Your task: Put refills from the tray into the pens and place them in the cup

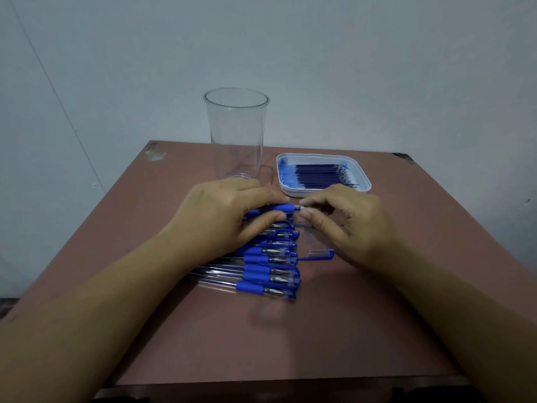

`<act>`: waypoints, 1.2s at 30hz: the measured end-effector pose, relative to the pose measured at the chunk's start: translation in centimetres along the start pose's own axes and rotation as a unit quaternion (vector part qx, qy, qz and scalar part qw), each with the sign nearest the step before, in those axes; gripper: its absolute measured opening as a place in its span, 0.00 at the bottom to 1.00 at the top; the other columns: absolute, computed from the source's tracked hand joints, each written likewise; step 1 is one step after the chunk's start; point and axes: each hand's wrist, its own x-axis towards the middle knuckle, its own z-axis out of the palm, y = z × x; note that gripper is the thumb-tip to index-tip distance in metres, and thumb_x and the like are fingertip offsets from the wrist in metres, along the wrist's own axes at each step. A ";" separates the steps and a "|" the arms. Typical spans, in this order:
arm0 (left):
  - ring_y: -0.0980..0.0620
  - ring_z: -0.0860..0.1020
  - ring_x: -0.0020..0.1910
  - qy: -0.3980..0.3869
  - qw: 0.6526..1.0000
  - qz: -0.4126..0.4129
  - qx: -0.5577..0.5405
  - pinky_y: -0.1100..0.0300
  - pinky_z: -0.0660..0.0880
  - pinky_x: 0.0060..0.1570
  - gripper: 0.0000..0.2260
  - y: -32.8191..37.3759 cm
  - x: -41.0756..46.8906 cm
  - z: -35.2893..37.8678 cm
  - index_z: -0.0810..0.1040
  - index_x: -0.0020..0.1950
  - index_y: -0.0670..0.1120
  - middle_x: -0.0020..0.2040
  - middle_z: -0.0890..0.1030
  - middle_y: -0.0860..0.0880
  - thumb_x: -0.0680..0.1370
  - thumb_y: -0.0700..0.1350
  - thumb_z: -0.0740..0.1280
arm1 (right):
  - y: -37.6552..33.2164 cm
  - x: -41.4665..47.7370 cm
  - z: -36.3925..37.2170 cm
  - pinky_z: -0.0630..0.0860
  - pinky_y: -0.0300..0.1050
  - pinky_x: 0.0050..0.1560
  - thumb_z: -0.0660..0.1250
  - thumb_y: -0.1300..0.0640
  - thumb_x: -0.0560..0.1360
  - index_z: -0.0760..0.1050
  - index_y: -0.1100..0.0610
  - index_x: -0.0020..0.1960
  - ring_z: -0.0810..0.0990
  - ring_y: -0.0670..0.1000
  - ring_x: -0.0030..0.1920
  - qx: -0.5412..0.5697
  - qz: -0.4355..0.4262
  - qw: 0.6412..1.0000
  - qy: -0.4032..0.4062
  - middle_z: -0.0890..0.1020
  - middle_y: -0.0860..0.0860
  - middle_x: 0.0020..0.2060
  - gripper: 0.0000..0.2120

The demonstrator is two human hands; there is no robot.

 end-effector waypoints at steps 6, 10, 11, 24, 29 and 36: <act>0.54 0.80 0.39 0.004 0.999 -0.012 0.046 0.63 0.70 0.32 0.12 0.2 0.0 0.1 0.83 0.54 0.53 0.41 0.82 0.56 0.80 0.55 0.63 | 0.0 0.2 0.4 0.71 0.36 0.45 0.66 0.55 0.77 0.81 0.60 0.49 0.76 0.49 0.41 -0.079 -0.055 0.995 0.020 0.81 0.51 0.40 0.09; 0.54 0.80 0.40 -0.006 0.999 -0.034 0.038 0.64 0.69 0.33 0.13 0.3 0.0 0.3 0.82 0.54 0.53 0.43 0.83 0.56 0.80 0.55 0.61 | 0.0 0.2 0.6 0.71 0.41 0.46 0.64 0.54 0.78 0.80 0.60 0.51 0.76 0.52 0.42 -0.120 -0.054 0.991 0.011 0.81 0.52 0.41 0.11; 0.54 0.80 0.41 -0.009 0.999 -0.041 0.030 0.63 0.70 0.33 0.13 0.3 0.0 0.3 0.82 0.54 0.53 0.43 0.83 0.56 0.80 0.56 0.60 | -0.1 0.1 0.6 0.72 0.42 0.46 0.65 0.54 0.77 0.80 0.61 0.51 0.76 0.52 0.42 -0.125 -0.054 0.991 0.011 0.80 0.52 0.42 0.11; 0.57 0.77 0.43 0.001 0.998 -0.053 -0.016 0.62 0.72 0.41 0.14 1.0 0.0 0.4 0.82 0.55 0.53 0.45 0.82 0.56 0.79 0.56 0.60 | -0.8 0.0 0.1 0.70 0.36 0.46 0.70 0.57 0.76 0.78 0.58 0.51 0.74 0.46 0.43 -0.055 0.010 0.998 -0.009 0.78 0.48 0.42 0.06; 0.57 0.77 0.42 -0.009 0.996 -0.071 -0.046 0.57 0.76 0.41 0.15 1.0 -0.4 0.4 0.82 0.56 0.53 0.44 0.82 0.56 0.78 0.57 0.61 | -0.9 -0.2 0.3 0.69 0.34 0.45 0.68 0.53 0.77 0.80 0.56 0.52 0.74 0.45 0.42 -0.034 0.011 0.999 -0.021 0.80 0.47 0.41 0.08; 0.59 0.77 0.40 0.008 0.994 -0.084 -0.065 0.58 0.77 0.39 0.14 1.1 -0.5 0.4 0.83 0.56 0.55 0.42 0.82 0.57 0.78 0.58 0.62 | -1.1 -0.3 -0.1 0.67 0.31 0.45 0.68 0.57 0.77 0.79 0.57 0.49 0.73 0.45 0.42 -0.024 0.011 1.000 -0.005 0.79 0.48 0.40 0.04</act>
